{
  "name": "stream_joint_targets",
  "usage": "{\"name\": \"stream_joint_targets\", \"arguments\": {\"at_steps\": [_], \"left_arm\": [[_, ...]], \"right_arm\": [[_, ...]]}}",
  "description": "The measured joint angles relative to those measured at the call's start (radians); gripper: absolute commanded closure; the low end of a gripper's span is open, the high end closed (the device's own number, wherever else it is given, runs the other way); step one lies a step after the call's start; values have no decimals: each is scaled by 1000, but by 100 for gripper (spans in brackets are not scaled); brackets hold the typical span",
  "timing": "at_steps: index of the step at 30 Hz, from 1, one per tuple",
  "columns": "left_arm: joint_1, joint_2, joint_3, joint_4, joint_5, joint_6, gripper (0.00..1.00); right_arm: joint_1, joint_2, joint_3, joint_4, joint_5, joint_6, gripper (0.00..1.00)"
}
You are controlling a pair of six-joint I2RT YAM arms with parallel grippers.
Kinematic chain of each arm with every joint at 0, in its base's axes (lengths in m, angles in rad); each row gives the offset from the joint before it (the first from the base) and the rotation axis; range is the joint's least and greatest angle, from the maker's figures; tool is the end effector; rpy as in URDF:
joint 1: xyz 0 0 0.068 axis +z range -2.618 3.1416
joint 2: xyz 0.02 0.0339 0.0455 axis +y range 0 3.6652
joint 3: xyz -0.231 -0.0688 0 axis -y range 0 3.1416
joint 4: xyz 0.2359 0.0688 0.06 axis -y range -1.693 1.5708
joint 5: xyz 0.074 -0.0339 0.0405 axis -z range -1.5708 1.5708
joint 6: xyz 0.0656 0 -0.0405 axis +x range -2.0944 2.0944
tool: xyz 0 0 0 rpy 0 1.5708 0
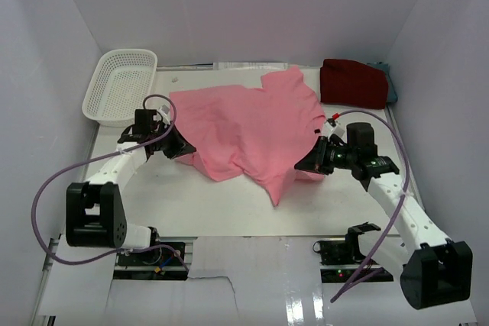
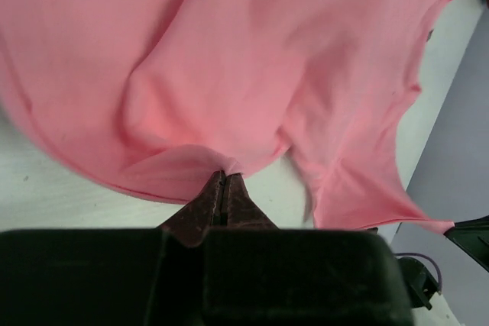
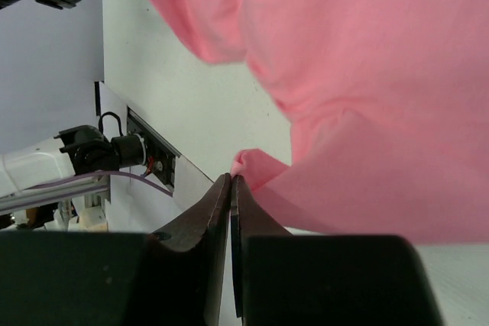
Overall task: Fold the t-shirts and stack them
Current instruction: Flatten out the tshirt
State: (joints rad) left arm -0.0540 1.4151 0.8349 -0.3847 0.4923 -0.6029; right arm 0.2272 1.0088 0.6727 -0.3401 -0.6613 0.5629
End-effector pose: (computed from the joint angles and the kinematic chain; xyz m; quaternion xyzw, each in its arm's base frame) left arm 0.2873 -0.0466 0.1542 -0.1809 0.9107 -0.3135 0.1989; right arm 0.2223 0.0927 0.2091 0.0040 0.8643 0.4276 0.2649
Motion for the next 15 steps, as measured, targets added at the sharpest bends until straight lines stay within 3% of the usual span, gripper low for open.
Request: {"name": "stream_joint_targets", "arguments": {"at_steps": [4,11,15], "left_arm": [[3,-128,8,-65,2,45,100],[7,-146,-1,-221,-61,72,100],[14,-199,-80,-258,-66,50,100]], "right_arm": [[6,-105,-38,-82,31,-29,92],[15,-168,-199,-239,106,-49,92],[16,-198,-230,-301,149,-50,92]]}}
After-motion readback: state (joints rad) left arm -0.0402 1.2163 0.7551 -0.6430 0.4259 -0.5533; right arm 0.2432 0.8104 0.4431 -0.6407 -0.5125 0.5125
